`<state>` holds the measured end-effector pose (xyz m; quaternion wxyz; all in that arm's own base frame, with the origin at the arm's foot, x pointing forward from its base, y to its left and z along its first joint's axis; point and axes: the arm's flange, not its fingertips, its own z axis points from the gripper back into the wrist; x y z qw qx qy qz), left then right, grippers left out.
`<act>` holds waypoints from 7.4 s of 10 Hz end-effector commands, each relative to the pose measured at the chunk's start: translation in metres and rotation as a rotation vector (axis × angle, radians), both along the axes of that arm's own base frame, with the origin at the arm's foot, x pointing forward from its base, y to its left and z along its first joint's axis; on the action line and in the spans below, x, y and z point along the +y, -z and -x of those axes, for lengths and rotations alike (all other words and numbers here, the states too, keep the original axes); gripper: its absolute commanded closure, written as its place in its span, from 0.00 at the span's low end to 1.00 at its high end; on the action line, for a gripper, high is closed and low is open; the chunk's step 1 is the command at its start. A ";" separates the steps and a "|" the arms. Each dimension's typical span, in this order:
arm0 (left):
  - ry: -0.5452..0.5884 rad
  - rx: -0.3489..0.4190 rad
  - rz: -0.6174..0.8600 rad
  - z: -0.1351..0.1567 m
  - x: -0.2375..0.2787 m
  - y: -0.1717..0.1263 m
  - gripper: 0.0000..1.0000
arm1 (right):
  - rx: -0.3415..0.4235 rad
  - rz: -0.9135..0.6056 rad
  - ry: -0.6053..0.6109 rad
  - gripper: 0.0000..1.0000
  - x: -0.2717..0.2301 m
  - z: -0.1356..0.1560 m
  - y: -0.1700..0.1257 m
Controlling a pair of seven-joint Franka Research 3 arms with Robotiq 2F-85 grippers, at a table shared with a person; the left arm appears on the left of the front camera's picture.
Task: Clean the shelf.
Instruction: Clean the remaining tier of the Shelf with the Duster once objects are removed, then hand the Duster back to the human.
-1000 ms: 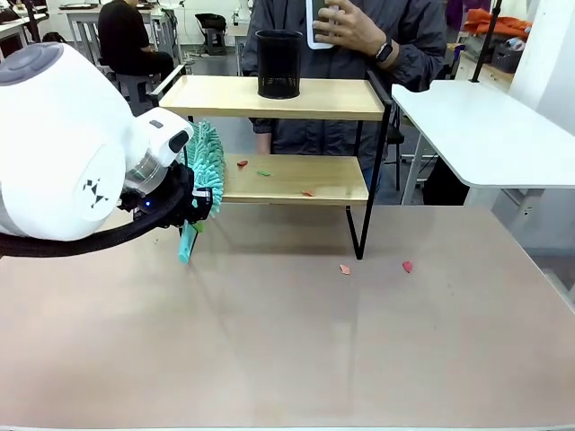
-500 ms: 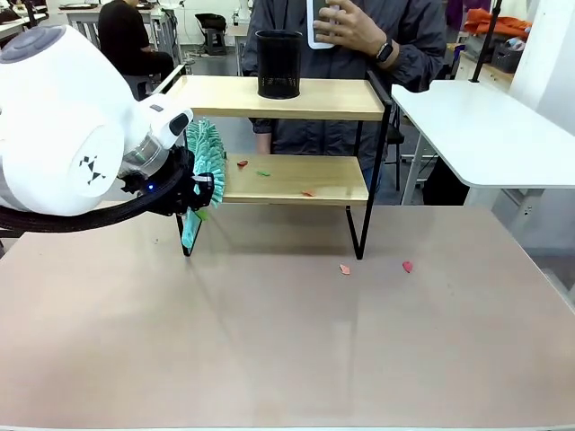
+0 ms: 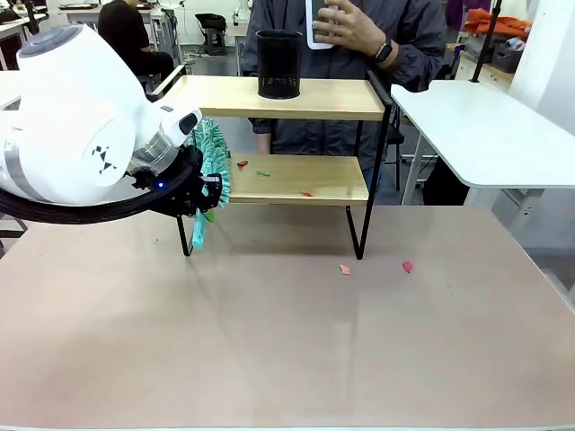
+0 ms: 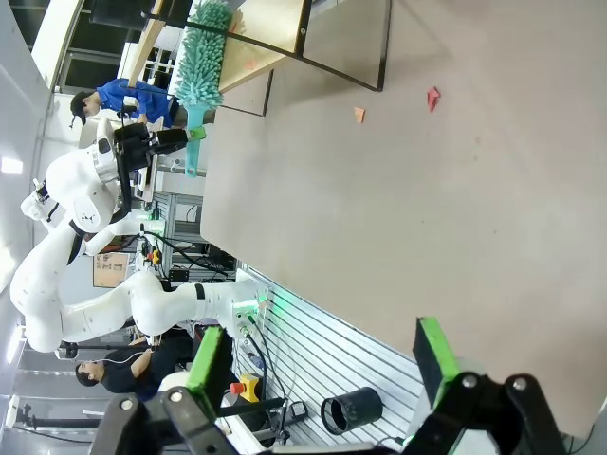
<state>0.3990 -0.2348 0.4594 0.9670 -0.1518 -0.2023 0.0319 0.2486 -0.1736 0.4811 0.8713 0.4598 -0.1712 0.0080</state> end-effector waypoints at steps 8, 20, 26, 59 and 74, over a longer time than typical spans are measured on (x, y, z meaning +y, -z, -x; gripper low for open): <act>0.397 0.105 0.127 0.010 -0.008 -0.010 1.00 | -0.034 -0.019 -0.007 0.00 0.000 -0.001 -0.001; 1.014 0.198 0.269 0.042 0.052 -0.037 1.00 | -0.034 -0.019 -0.007 0.00 0.000 -0.001 -0.001; 0.981 0.049 0.517 0.178 0.235 -0.093 1.00 | -0.034 -0.019 -0.007 0.00 0.000 -0.001 -0.001; 1.202 0.348 0.955 0.205 0.220 -0.141 0.88 | -0.234 0.014 -0.440 0.00 0.167 -0.013 -0.088; 1.513 0.721 0.653 0.126 0.082 -0.056 0.88 | -0.013 -0.338 -0.993 0.00 0.356 -0.048 -0.028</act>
